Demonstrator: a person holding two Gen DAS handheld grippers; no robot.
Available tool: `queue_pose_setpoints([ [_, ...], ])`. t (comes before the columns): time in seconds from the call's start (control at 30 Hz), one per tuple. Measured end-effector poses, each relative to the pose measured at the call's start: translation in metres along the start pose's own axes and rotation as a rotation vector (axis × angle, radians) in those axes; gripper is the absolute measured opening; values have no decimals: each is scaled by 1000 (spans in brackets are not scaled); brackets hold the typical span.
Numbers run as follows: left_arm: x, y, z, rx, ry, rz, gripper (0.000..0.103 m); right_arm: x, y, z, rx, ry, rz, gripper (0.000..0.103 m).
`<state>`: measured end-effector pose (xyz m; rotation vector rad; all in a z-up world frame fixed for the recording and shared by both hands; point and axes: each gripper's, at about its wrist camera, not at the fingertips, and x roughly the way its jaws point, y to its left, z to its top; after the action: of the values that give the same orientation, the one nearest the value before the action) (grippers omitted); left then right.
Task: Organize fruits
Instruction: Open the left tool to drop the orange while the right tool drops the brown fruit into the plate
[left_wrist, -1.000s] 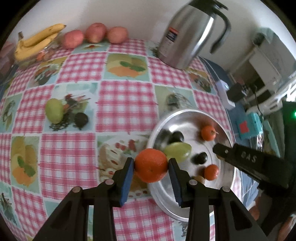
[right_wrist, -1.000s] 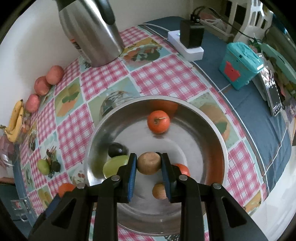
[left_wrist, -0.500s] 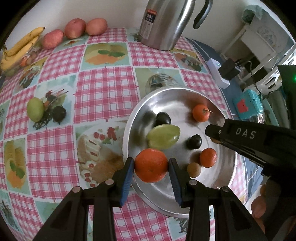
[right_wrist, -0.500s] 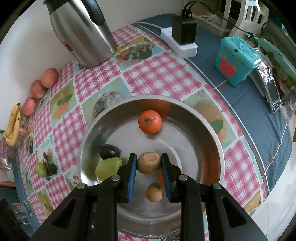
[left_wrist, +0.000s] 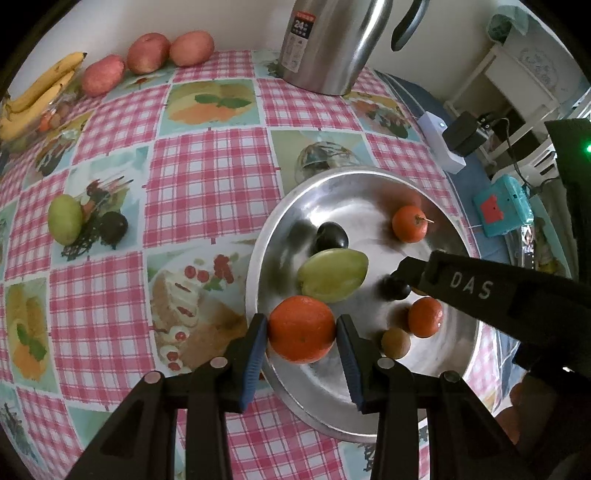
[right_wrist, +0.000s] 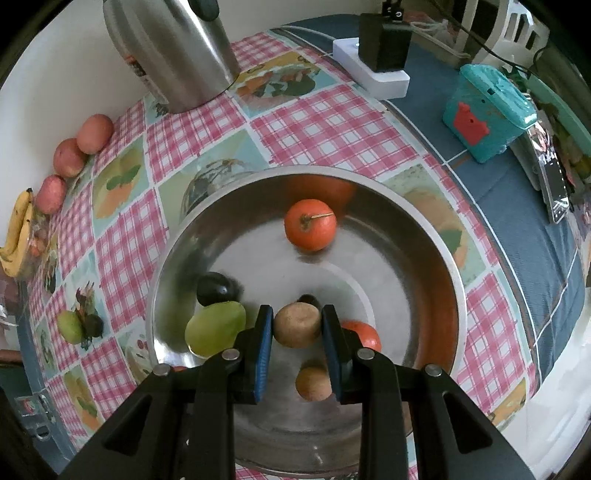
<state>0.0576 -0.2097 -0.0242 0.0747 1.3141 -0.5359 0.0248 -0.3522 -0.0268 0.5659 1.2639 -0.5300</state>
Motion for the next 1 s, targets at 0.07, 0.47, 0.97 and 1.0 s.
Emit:
queue_pose_setpoints([
  [0.07, 2, 0, 0, 4, 5, -3, 42, 0, 2, 0, -9, -1, -2, 28],
  [0.47, -3, -5, 1, 19, -16, -14, 55, -9, 10, 1, -46, -38, 3, 28],
  [0.97, -23, 36, 8, -126, -58, -14, 63, -21, 19, -1, -88, -76, 2, 28],
  [1.0, -24, 42, 8, -144, -60, -13, 63, -22, 19, -2, -93, -75, -1, 28],
])
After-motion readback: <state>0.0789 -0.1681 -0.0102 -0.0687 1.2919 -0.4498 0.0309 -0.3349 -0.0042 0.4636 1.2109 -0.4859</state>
